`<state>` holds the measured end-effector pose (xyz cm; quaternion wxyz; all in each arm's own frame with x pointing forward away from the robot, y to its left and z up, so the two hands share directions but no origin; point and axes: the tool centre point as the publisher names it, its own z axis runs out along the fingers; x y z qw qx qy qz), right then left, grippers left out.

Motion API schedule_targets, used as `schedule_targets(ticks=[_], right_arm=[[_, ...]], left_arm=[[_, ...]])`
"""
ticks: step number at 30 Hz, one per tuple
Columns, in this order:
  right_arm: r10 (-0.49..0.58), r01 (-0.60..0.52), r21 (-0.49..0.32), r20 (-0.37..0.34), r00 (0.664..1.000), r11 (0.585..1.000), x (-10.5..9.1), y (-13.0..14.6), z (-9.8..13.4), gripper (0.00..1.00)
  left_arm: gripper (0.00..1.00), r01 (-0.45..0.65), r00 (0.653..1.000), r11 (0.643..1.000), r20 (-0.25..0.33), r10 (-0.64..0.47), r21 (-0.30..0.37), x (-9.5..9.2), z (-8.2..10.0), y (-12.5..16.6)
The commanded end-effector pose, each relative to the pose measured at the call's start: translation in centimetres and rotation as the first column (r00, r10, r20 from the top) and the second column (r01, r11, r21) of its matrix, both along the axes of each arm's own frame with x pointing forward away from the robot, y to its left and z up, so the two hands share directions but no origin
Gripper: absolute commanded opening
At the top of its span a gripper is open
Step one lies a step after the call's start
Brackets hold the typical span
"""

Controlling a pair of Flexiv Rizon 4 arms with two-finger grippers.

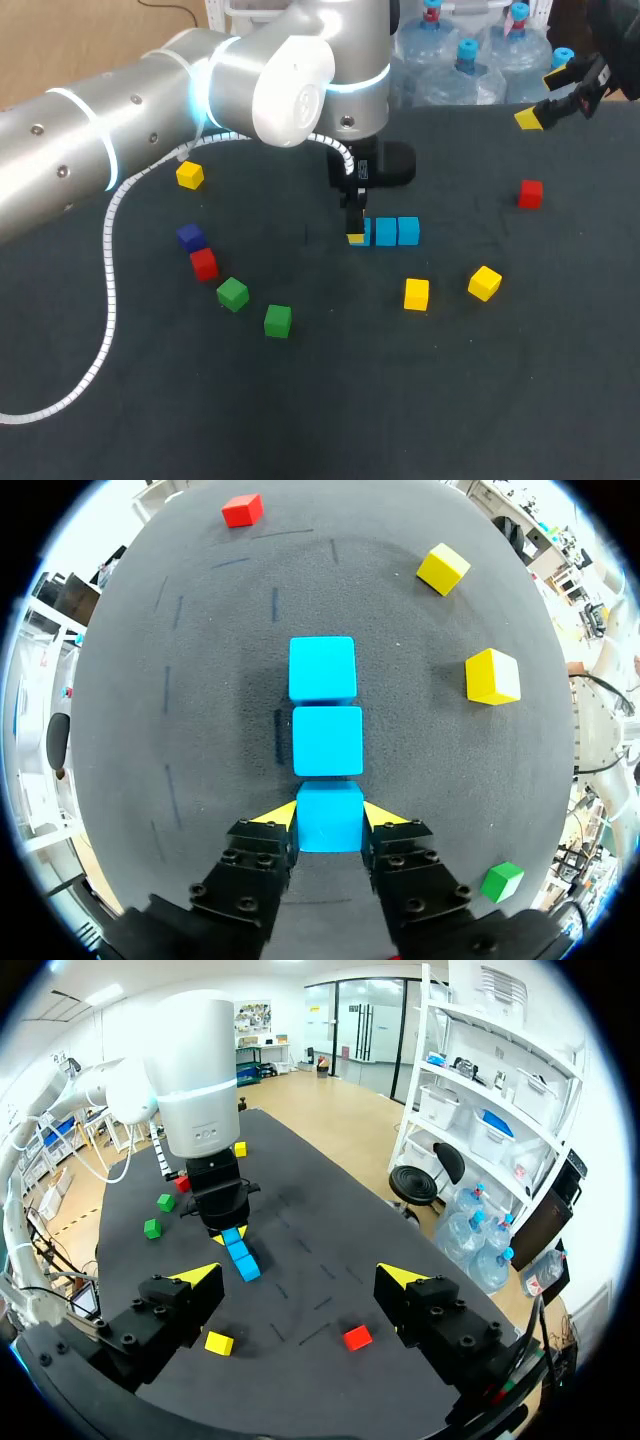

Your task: Place the blue cubes, place green cubes on the blue cubes, place the yellow cubes on the green cubes, then place the red cubes on the yellow cubes, and place purple cube on the red cubes.

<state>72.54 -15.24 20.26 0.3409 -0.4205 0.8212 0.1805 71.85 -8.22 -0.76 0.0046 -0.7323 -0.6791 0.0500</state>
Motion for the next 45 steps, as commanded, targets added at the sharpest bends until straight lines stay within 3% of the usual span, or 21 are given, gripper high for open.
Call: schedule_targets(ticks=[1, 34, 45], right_arm=[[-0.001, 0.001, 0.0, 0.001, 1.0, 1.0, -0.08, -0.01, 0.02, 1.0], [-0.001, 0.001, 0.0, 0.001, 1.0, 1.0, -0.08, -0.01, 0.02, 1.0], [-0.001, 0.001, 0.0, 0.001, 1.0, 1.0, -0.08, -0.01, 0.02, 1.0]], left_arm=[[0.11, 0.001, 1.0, 1.0, -0.002, -0.001, 0.002, 0.01, -0.06, 0.01], [0.11, 0.004, 1.0, 1.0, 0.003, -0.004, 0.006, 0.14, -0.13, -0.5], [0.15, 0.003, 1.0, 1.0, -0.004, -0.002, 0.012, 0.13, -0.23, -0.42]])
